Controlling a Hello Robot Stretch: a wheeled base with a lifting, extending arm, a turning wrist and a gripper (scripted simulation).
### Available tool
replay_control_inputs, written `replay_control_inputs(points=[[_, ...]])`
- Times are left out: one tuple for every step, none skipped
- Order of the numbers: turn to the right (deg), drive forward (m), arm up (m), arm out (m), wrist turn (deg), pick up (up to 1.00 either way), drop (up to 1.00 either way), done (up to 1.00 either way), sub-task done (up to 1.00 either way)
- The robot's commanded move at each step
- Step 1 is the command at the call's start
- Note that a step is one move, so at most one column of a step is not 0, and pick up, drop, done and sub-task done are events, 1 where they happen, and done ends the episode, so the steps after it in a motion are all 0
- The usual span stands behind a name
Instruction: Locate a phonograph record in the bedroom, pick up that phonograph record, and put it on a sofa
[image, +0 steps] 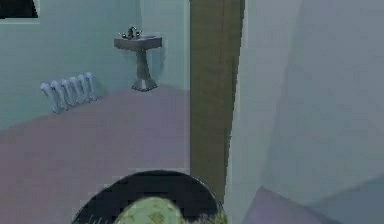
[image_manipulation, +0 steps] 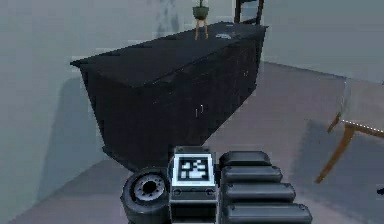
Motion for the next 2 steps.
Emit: replay_control_inputs(points=[[-30.0,0.00,0.00,0.00,0.0,0.00,0.00,0.00,0.00],[0.0,0.70,0.00,0.00,0.0,0.00,0.00,0.00,0.00]])
